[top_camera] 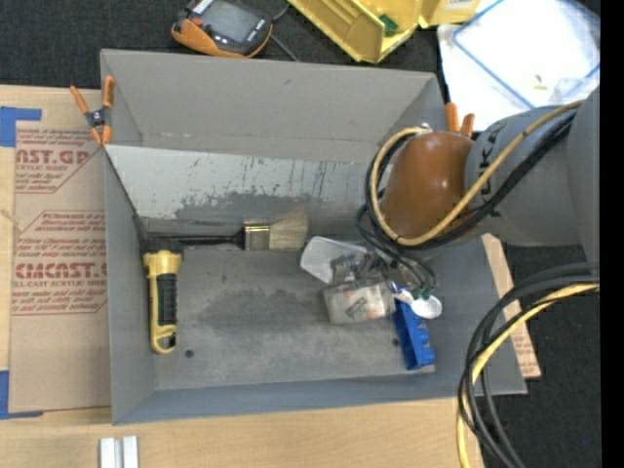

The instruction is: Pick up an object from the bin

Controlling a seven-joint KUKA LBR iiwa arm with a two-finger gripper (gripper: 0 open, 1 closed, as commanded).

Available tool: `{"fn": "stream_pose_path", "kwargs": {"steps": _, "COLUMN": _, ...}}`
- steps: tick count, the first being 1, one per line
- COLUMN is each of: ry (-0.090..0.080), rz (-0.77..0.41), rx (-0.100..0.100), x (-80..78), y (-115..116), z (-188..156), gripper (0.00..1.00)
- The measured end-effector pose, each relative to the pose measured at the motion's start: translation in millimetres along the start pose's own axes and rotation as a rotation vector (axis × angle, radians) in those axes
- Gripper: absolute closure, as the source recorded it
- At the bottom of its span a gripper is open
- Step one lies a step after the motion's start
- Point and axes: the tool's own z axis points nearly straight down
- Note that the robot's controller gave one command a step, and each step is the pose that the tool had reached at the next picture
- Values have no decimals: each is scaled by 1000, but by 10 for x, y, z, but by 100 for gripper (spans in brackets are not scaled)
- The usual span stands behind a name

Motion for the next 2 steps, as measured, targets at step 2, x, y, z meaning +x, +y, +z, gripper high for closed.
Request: {"fn": "stream_pose_path", "kwargs": {"steps": 2, "ry": -2, "rz": 45, "rx": -3, "x": -19, "y": 155, "z": -199, "gripper": 100}}
